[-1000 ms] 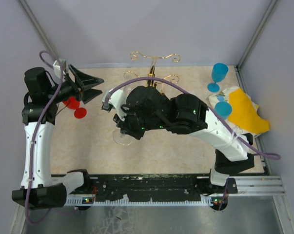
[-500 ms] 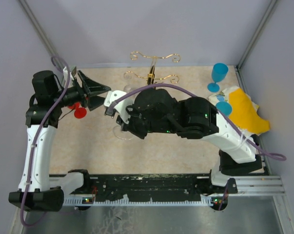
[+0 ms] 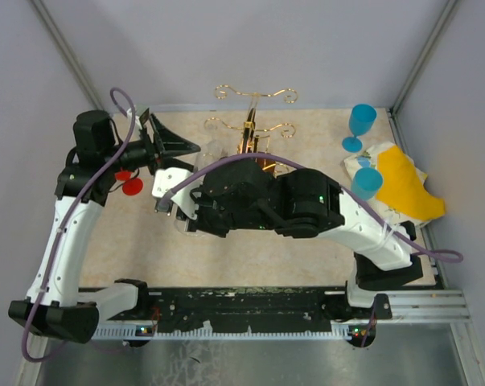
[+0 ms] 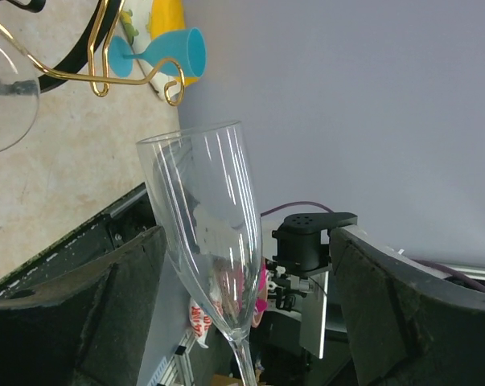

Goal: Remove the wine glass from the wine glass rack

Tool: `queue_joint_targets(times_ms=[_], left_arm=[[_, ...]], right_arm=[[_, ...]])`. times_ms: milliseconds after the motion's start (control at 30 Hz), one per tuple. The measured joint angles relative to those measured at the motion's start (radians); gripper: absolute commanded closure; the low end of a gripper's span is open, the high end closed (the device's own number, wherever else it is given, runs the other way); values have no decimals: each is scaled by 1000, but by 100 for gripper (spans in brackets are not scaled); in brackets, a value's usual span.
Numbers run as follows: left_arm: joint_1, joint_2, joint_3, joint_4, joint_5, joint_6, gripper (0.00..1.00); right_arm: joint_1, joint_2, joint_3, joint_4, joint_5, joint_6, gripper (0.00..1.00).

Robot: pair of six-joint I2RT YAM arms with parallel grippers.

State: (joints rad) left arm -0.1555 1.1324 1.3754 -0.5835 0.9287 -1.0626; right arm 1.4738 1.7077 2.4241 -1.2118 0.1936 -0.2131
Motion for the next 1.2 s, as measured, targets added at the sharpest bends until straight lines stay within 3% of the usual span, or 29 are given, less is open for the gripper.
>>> queue_joint_targets(times_ms=[700,1200], left_arm=[[-74,43,7,-71,-16,51,18],[-90,107,107,-257,21,159,38]], right_arm=[[50,9,0,2,14,-24,100],[78,9,0,12,21,-31,100]])
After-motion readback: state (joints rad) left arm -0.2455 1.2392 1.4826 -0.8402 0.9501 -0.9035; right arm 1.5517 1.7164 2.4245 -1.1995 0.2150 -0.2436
